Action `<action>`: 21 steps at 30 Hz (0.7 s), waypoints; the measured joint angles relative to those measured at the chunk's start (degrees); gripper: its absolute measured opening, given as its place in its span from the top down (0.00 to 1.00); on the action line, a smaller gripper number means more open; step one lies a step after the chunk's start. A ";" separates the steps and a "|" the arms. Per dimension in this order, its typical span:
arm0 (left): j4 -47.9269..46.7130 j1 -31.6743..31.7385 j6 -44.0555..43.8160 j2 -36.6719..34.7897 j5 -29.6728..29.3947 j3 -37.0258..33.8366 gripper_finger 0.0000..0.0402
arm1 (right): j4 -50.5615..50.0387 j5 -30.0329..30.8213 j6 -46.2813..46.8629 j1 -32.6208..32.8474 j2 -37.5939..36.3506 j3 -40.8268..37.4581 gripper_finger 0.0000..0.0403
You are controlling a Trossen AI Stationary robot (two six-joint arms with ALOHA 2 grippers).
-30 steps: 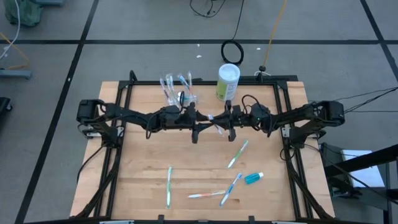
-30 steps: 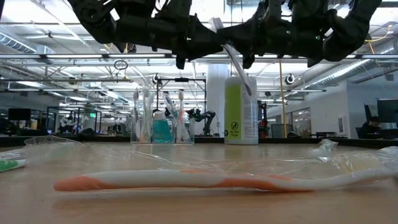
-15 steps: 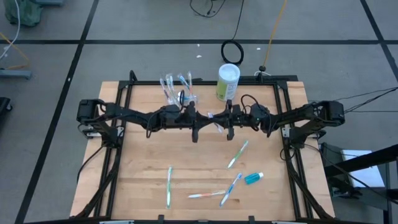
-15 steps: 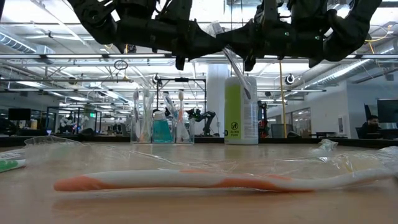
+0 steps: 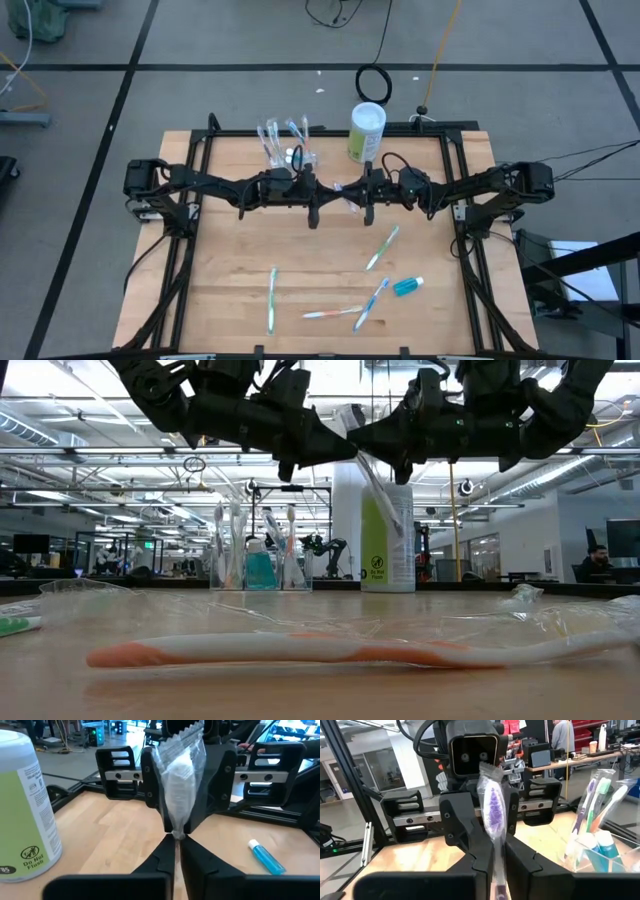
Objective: Pick & Place toothbrushing station
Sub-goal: Put the purple toothbrush into the transparent organizer
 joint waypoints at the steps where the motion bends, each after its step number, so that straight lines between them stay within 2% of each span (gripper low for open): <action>1: 0.00 0.00 -0.02 0.00 -0.35 0.00 0.98 | -0.16 0.00 0.00 -0.01 0.00 0.00 0.91; 11: -0.55 0.71 -0.03 0.00 -2.05 0.00 0.99 | -1.19 -0.24 0.26 0.00 0.00 -0.04 0.77; 17: -0.57 1.07 -0.07 0.00 -1.92 0.00 0.99 | -1.59 -0.22 0.53 -0.02 -0.40 -0.04 0.73; 21: -0.56 1.10 -0.08 0.00 -2.09 0.00 0.99 | -6.02 -0.33 0.48 -0.63 -2.67 -0.04 0.72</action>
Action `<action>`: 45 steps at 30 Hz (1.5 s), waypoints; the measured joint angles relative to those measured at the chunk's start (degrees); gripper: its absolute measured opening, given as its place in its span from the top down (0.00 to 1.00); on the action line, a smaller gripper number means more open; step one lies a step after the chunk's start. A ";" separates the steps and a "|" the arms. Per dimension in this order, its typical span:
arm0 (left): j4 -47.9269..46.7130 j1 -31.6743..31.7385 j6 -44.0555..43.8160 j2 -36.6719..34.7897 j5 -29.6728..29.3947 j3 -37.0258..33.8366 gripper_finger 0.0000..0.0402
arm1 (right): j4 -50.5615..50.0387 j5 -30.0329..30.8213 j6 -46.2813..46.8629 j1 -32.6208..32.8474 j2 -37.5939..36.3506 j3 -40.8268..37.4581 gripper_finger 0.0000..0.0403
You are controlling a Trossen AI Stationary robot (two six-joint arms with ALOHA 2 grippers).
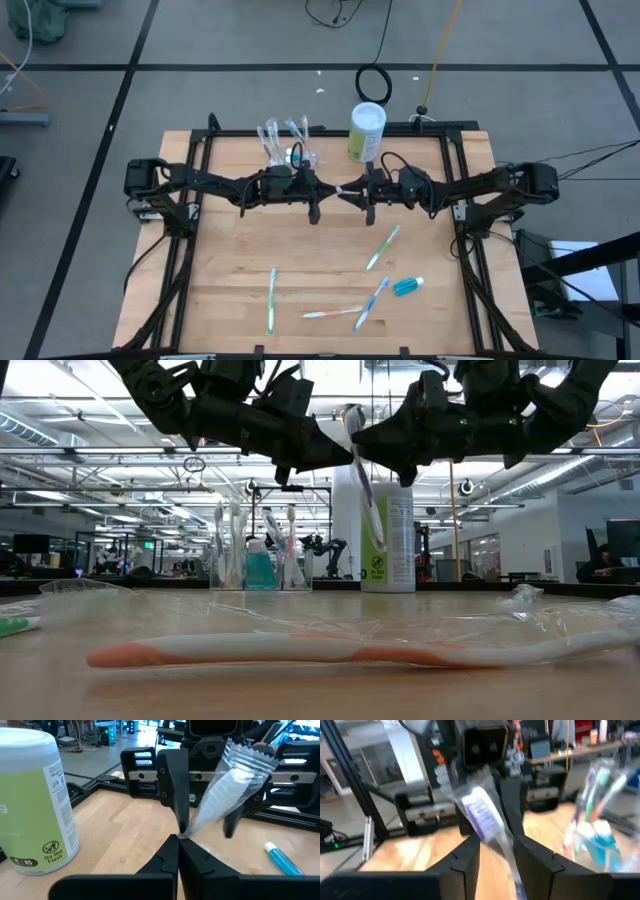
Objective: Pick & Place toothbrushing station
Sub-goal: Put the purple toothbrush into the transparent organizer
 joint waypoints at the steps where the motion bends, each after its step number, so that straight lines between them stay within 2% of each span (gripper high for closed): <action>1: -0.05 0.02 -0.01 0.01 -0.01 0.00 0.99 | -2.29 -0.05 0.00 -0.28 -0.97 -0.02 0.72; 5: -0.24 0.06 -0.34 -0.34 -0.37 0.00 0.99 | -13.02 -0.09 -0.02 -1.64 -5.72 -0.05 0.72; 8: -0.53 0.43 -0.23 -1.49 -3.98 0.00 0.99 | -20.79 0.00 -0.02 -2.34 -9.34 -0.07 0.72; 12: -0.63 1.98 2.87 -4.14 -14.27 0.00 1.00 | -27.90 0.00 -0.02 -2.47 -12.67 -0.07 0.72; 15: -0.83 3.85 5.61 -5.21 -22.58 0.00 1.00 | -29.44 0.00 -0.02 -2.47 -13.85 -0.07 0.72; 17: -0.83 5.59 6.32 -5.41 -25.76 0.00 1.00 | -29.38 0.00 -0.02 -2.47 -13.92 -0.07 0.72; 26: -9.86 14.28 0.57 -5.42 -26.27 0.00 1.00 | -29.44 0.02 -0.02 -2.47 -13.89 -0.07 0.73; 28: -11.03 15.22 -0.75 -5.42 -24.88 0.00 1.00 | -29.46 0.03 -0.03 -2.47 -13.89 -0.07 0.73; 31: -11.32 15.62 -1.47 -5.42 -23.15 0.00 1.00 | -29.46 0.04 -0.04 -2.47 -13.89 -0.07 0.73; 40: -6.90 15.60 -1.19 -5.42 -23.39 0.00 1.00 | -29.46 0.04 -0.04 -2.47 -13.89 -0.07 0.72; 45: -6.84 14.55 -1.03 -5.42 -28.80 0.00 1.00 | -29.46 0.05 -0.04 -2.47 -13.89 -0.07 0.72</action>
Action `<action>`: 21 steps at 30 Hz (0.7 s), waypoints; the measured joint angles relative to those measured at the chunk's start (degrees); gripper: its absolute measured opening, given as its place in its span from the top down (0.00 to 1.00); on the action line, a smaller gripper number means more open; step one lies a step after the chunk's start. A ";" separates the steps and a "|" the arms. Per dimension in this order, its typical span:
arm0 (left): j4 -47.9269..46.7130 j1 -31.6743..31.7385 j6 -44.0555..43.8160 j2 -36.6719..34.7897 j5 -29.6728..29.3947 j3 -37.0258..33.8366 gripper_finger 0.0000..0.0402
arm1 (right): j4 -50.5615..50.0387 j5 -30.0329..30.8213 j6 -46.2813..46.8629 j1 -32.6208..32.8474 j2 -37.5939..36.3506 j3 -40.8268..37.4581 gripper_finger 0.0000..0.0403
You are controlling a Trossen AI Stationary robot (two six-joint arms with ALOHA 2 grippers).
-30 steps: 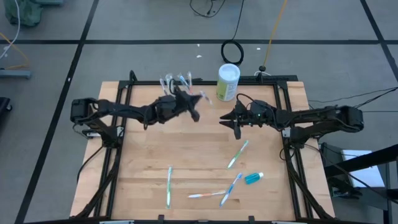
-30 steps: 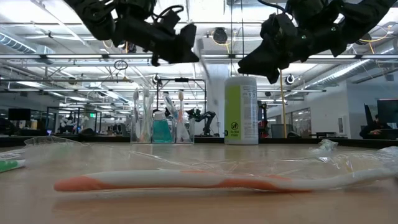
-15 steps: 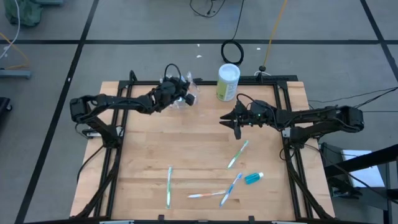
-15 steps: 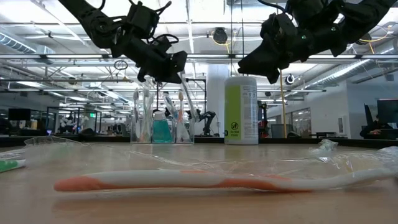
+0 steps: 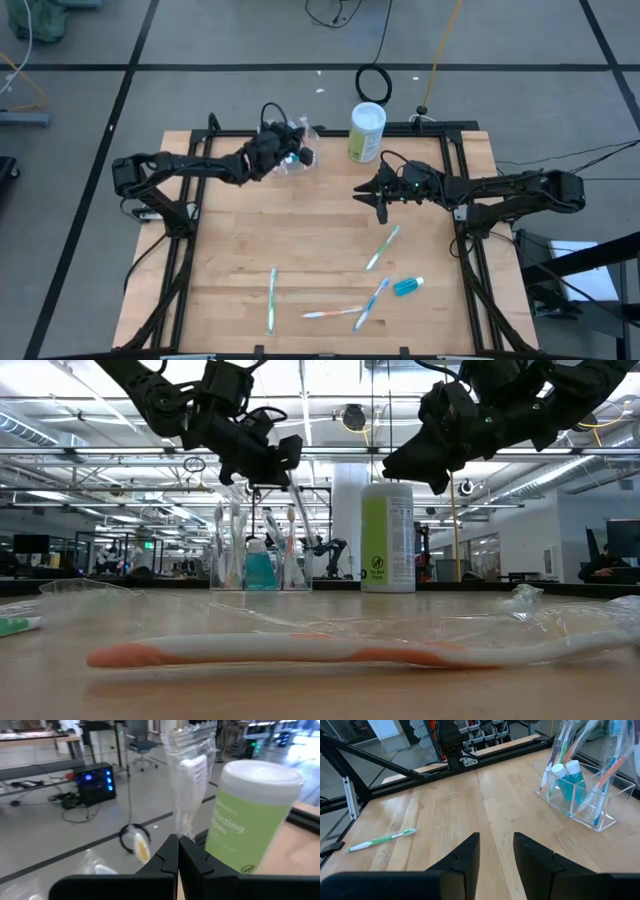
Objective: Pick & Place toothbrushing station
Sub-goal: Put the purple toothbrush into the transparent organizer
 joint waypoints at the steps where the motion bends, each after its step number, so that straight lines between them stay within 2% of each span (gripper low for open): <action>1: -0.42 -0.25 0.08 0.00 -0.63 0.00 1.00 | 0.00 0.00 0.00 0.00 0.00 0.00 0.72; 10: -0.80 -2.60 1.86 -1.36 -5.65 0.01 1.00 | 0.02 0.01 -0.44 0.00 0.00 0.00 0.72; 17: -8.00 -3.34 -1.44 -3.85 -5.40 0.02 1.00 | 0.04 0.14 -0.44 0.00 0.00 0.02 0.72; 21: -11.22 -3.28 -3.36 -3.45 -3.20 0.02 1.00 | 0.06 0.21 -0.44 0.00 0.00 0.04 0.72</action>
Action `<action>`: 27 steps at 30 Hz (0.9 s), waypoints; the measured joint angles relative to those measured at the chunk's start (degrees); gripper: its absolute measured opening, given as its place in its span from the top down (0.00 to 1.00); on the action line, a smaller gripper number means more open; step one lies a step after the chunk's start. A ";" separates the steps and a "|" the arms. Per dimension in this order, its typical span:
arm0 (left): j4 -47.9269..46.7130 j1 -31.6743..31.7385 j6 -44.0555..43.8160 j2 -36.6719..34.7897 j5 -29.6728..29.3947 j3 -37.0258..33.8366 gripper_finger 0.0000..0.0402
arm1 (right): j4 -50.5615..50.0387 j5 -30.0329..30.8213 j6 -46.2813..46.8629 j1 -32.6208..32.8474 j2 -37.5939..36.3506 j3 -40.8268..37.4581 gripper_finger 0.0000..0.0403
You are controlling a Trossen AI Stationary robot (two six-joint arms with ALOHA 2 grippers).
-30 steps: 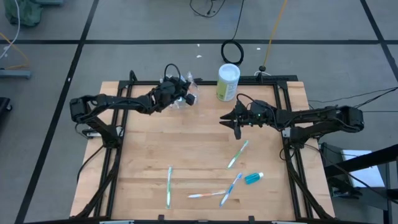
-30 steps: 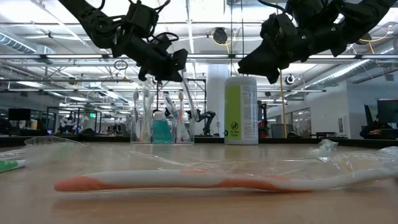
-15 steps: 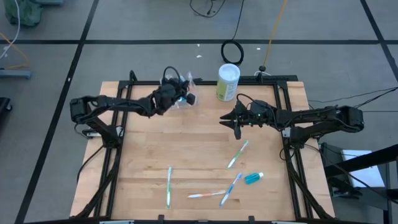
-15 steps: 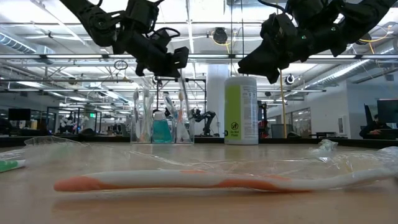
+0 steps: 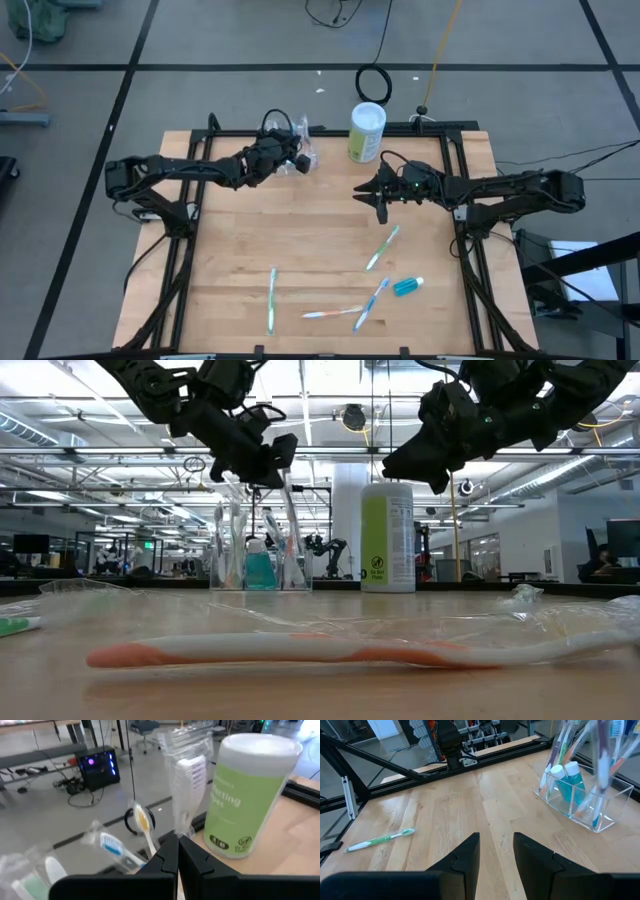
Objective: Pick & Place toothbrushing station
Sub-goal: Put the purple toothbrush into the transparent organizer
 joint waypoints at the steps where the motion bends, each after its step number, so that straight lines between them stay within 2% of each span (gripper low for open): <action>1: 0.01 -0.01 -0.60 0.46 0.10 0.00 1.00 | -0.01 0.00 0.00 0.00 0.00 0.00 0.72; 11: 5.13 3.27 -0.50 6.45 0.52 0.00 0.99 | -0.03 0.00 0.42 0.01 0.02 0.01 0.72; 16: 8.80 4.81 1.70 7.08 5.47 0.00 0.99 | 0.01 0.00 0.40 0.02 0.02 0.02 0.72; 20: 7.47 5.99 1.66 7.06 6.03 0.00 0.97 | 0.01 0.00 0.42 0.02 0.02 0.01 0.72; 27: 2.36 7.05 -0.83 7.08 10.53 0.00 0.90 | 0.08 0.02 0.43 0.00 0.02 0.00 0.72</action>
